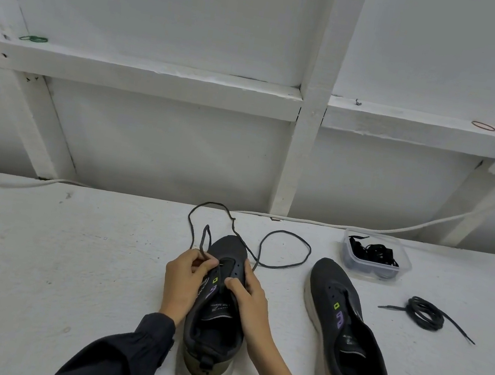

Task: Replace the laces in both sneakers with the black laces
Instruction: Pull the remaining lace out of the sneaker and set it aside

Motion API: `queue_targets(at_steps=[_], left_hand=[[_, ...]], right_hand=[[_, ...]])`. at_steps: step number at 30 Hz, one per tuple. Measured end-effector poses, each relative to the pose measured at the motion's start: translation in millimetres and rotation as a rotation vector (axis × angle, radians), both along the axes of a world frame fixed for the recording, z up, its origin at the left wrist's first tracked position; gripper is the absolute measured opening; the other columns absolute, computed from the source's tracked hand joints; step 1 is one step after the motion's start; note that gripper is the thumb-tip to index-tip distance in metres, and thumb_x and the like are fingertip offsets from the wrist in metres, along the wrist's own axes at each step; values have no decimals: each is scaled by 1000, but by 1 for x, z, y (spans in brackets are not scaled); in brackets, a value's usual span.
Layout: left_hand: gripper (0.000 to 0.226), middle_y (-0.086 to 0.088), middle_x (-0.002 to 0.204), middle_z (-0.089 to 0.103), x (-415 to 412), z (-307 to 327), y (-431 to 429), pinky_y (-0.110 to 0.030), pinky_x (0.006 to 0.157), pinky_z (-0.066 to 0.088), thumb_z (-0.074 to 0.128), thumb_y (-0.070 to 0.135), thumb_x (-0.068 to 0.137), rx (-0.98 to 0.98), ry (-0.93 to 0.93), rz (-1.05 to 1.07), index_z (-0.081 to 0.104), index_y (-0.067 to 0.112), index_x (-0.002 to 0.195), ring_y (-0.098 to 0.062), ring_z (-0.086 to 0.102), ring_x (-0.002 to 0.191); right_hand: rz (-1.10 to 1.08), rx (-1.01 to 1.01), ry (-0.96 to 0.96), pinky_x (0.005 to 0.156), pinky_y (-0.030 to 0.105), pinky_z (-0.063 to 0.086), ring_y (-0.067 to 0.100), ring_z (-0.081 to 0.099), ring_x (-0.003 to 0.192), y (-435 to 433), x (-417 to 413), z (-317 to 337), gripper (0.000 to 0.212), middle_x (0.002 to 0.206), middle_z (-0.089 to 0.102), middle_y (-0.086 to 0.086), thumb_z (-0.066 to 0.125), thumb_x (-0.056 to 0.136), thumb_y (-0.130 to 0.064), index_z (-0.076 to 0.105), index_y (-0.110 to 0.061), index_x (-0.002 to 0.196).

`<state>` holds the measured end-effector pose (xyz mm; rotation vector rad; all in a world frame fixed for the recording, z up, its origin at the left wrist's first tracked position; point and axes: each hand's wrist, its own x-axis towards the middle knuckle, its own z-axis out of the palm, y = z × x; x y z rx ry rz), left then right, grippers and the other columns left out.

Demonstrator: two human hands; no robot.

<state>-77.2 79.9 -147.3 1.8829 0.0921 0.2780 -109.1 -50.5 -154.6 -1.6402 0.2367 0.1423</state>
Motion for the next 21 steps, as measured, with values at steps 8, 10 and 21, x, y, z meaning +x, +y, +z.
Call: queue_targets(at_steps=[8,10,21], left_hand=[[18,5,79,72,-6,2,3,-15,73,53,71,3,83,-19,-53,-9,71,19,78,-3,67,75],[15,4,77,71,-5,3,1,-16,70,53,69,4,86,-38,-37,4,68,17,78,-5,66,71],[7,-6,71,68,-3,28,-7,-21,64,55,64,6,90,-324,40,-92,64,10,84,-12,64,64]], right_hand=[[0,17,-15,103,41,49,13,56,121,-1,0,0,76,137,57,-7,63,71,-52,42,-42,143],[-1,24,-14,103,40,49,13,57,121,-1,-1,0,77,137,57,-8,64,70,-52,41,-42,143],[4,-137,-126,102,13,32,0,42,126,-4,-9,24,60,138,43,-17,63,91,-37,39,-29,146]])
